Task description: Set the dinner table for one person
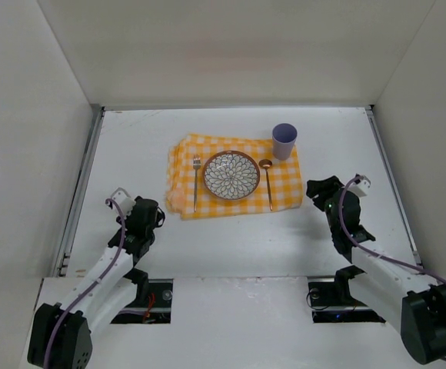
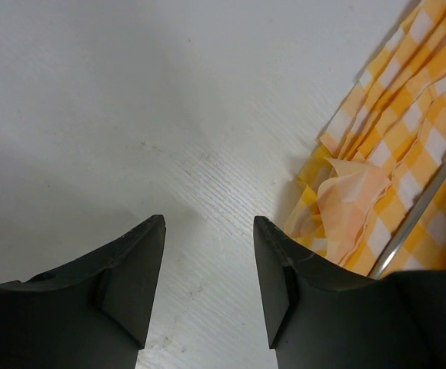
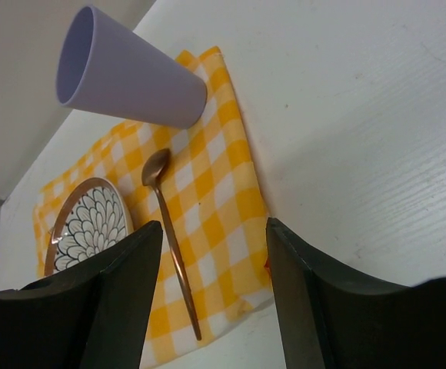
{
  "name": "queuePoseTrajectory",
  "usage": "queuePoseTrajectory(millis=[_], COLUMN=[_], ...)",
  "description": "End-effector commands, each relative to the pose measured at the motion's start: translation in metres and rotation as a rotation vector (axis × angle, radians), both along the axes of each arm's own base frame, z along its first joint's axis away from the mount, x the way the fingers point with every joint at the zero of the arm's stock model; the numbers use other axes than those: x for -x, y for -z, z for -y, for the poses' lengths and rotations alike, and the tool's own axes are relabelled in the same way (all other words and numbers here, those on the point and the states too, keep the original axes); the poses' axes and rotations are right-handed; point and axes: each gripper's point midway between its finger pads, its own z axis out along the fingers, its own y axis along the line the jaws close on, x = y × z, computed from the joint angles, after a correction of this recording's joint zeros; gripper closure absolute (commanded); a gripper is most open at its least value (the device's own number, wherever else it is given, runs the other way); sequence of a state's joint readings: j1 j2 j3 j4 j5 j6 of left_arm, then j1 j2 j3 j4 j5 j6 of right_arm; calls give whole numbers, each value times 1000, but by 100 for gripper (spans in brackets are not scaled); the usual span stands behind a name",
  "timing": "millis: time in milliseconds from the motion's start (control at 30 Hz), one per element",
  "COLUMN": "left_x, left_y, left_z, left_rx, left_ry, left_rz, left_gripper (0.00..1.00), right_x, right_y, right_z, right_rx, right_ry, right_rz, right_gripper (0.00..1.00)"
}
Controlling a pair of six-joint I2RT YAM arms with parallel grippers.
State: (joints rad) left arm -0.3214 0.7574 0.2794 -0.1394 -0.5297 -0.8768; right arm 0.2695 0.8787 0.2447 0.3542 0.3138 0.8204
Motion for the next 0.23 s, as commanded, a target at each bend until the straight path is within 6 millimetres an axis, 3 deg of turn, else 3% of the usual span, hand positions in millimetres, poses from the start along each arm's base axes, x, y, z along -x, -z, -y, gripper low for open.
queuePoseTrajectory(millis=[0,200], left_x=[-11,-13], left_y=[-16,-14], left_z=[7,7], left_rx=[16,1], left_ry=[11,17], left_rz=[37,24], left_gripper=[54,53], right_x=[-5,-8], right_y=[-13,-12], right_z=[-1,-4], right_rx=[-28,-17], right_ry=[1,-6], right_rz=[55,43], right_gripper=[38,38])
